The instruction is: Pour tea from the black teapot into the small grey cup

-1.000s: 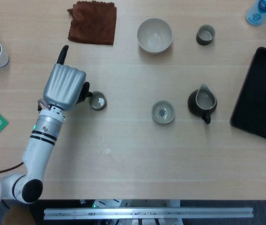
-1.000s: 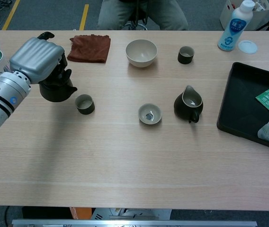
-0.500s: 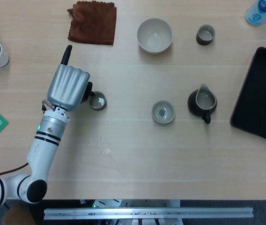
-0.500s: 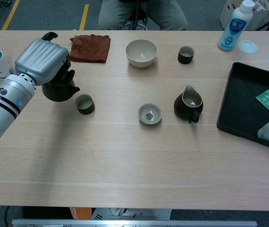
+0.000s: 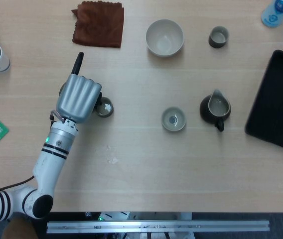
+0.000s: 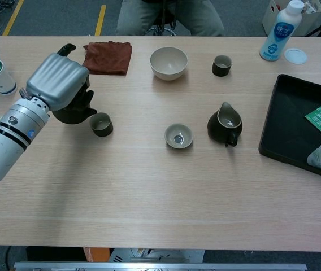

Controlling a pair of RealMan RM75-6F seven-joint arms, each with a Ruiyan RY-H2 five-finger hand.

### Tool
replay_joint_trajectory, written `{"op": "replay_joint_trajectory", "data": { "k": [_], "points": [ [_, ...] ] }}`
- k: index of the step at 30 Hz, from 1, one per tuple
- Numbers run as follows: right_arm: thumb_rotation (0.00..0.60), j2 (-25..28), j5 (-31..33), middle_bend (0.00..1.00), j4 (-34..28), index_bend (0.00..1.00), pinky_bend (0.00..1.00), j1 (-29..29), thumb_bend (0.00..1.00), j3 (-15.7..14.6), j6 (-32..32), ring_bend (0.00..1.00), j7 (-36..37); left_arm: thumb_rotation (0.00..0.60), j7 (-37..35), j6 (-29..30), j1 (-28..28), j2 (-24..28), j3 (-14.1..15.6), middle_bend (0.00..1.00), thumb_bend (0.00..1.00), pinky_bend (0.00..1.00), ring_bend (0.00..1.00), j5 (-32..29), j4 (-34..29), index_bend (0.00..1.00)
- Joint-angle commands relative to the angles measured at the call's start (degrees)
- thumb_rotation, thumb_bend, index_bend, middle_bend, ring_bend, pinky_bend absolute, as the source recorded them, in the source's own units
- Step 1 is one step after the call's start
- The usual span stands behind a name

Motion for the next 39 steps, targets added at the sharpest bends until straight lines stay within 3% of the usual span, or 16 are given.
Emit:
{"op": "replay_joint_trajectory", "data": {
  "k": [1,39],
  "points": [
    [0.600,0.01,0.05,0.36,0.11,0.43,0.23,-0.06,0.00,0.01,0.04,0.21,0.07,0.515,0.35,0.12,0.20,-0.67,0.04,1.00,0.50,0.10,0.79,0.45,0.77,0.89],
    [0.600,-0.10,0.27,0.36,0.91,0.43,0.23,-0.26,0.00,0.09,0.08,0.21,0.95,0.523,3.57,0.61,1.62,-3.21,0.48,1.00,0.50,0.10,0.79,7.40,6.67,0.89]
  ]
}}
